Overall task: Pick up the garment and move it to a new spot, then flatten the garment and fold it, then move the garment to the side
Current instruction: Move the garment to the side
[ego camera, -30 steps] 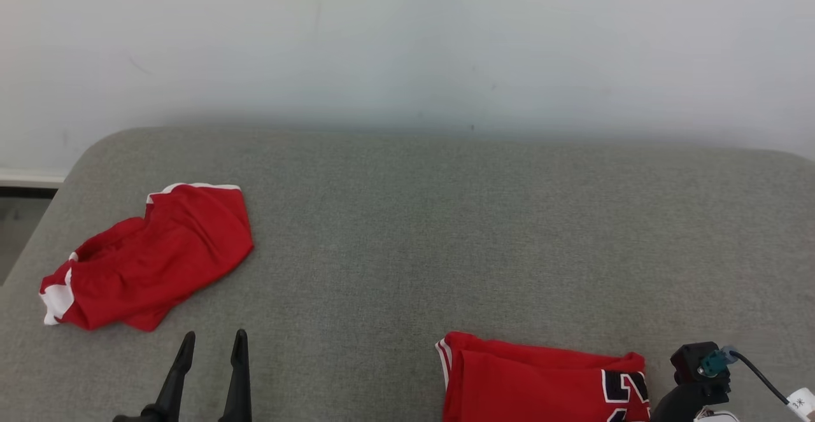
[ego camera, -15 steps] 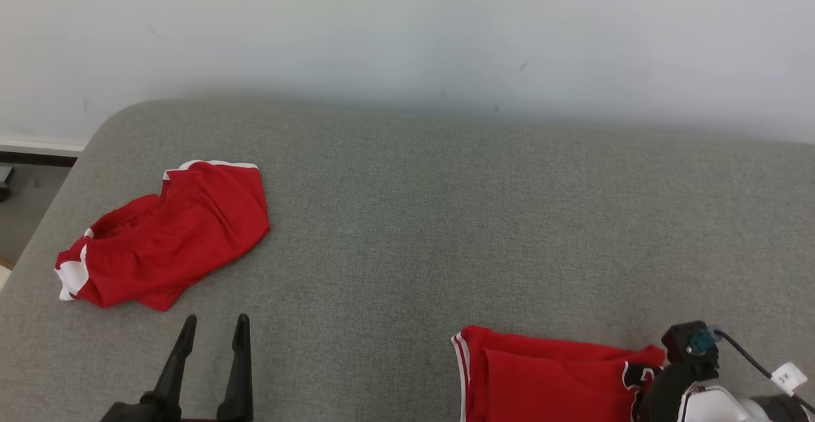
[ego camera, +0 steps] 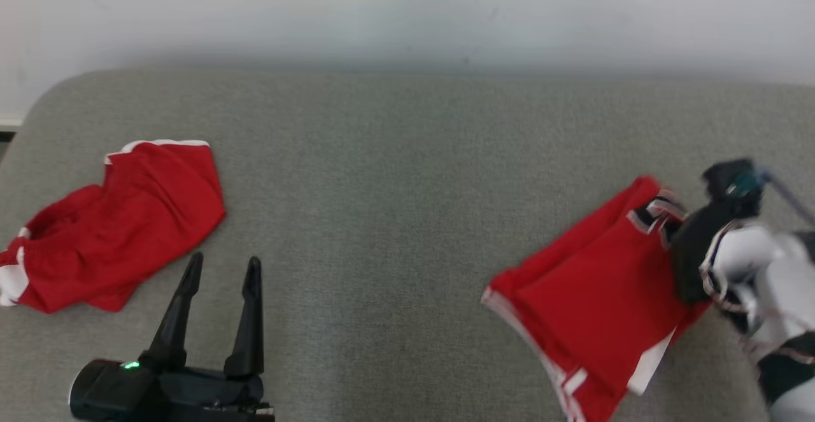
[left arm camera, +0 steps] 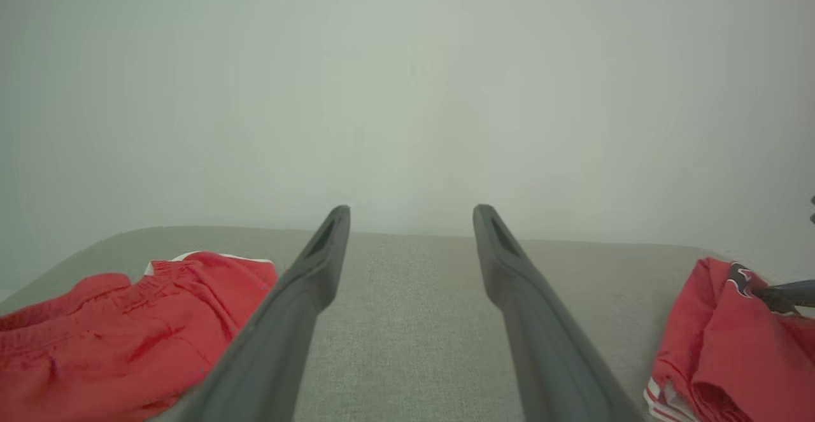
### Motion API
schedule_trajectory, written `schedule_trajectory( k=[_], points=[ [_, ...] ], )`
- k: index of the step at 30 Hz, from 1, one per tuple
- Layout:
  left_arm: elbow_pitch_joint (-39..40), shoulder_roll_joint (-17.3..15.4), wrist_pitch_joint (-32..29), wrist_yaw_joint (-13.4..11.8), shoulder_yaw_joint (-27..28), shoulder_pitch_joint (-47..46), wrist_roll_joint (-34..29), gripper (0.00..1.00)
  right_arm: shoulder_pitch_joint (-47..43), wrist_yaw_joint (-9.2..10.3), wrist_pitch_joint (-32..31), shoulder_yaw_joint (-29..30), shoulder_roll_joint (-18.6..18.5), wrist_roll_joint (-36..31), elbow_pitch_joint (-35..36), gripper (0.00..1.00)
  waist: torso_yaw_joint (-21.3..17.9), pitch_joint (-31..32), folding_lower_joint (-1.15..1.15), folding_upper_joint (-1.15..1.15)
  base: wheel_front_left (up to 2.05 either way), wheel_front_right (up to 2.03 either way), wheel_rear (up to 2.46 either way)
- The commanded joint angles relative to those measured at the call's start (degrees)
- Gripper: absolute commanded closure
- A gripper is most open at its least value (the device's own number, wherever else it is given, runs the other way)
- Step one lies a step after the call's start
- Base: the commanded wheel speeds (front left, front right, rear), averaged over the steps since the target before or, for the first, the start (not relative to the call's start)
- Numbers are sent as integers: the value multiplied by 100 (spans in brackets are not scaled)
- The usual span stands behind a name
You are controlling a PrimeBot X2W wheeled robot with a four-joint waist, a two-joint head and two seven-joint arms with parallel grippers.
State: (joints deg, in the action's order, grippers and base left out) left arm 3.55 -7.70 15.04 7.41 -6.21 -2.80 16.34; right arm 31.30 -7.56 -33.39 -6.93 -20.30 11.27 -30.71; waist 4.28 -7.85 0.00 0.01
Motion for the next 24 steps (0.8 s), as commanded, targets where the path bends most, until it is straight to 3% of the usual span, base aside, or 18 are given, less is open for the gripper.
schedule_trajectory(
  k=[1, 7, 13, 23, 24],
  points=[
    [57, -47, 12, 8, -68, -121, -56, 0, 200, 16, 72, 162, -82, -76, -155, 100, -302, -421, 0, -1, 0, 0, 0],
    [459, 52, 11, 7, -299, -423, -11, 0, 874, 16, 329, 1334, -321, -504, -948, 100, -378, -898, 0, -1, 0, 0, 0],
    [590, -42, 11, 7, -464, -634, 44, 0, 979, 16, 702, 2332, -740, -1140, -1272, 100, -369, -1074, 0, -1, 0, 0, 0],
    [686, -4, 11, 7, -573, -376, -177, 0, 967, 16, 1478, 2830, -933, -2106, -1416, 100, -334, -984, 0, -1, 0, 0, 0],
    [703, 3, 11, 7, -581, -350, -179, 0, 947, 16, 1544, 2803, -921, -2198, -1438, 53, -330, -966, 0, -1, 0, 0, 0]
  ],
)
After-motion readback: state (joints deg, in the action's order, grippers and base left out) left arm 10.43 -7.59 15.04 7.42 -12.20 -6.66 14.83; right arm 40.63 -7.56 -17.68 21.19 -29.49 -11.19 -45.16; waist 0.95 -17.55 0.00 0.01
